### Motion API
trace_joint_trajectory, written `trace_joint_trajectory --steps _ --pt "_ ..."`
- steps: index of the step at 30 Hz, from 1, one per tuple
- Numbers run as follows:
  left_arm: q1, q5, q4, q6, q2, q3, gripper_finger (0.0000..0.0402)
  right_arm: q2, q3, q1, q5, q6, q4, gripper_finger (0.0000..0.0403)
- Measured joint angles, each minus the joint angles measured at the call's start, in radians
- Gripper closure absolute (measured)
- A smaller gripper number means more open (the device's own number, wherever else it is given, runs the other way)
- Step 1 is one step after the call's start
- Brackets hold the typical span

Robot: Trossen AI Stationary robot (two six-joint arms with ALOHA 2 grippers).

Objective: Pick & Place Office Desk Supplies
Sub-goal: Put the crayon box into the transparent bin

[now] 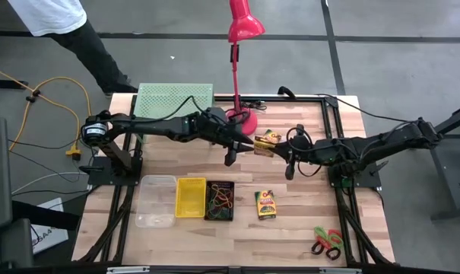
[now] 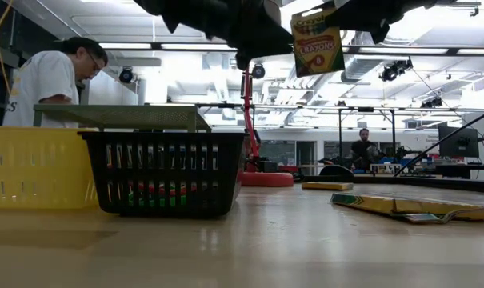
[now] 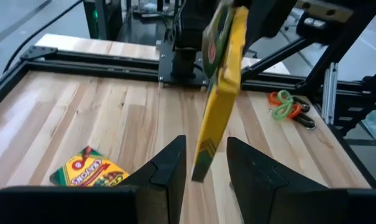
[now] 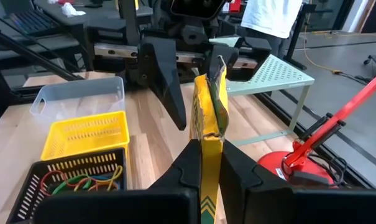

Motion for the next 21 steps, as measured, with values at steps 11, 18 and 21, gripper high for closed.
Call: trace_joint_trajectory --steps 11,18,21 --pt "0.000 0.006 0.063 0.000 0.000 0.000 0.0291 0.000 0.000 0.000 -0.024 -0.056 0.076 0.0385" --pt "-0.001 0.044 0.116 0.001 0.000 0.000 0.0291 0.000 0.000 -0.001 -0.027 -0.108 0.135 0.0384" --pt "-0.001 0.060 0.140 0.001 0.001 0.000 0.0291 0.000 0.000 -0.001 -0.041 -0.122 0.153 0.0384"
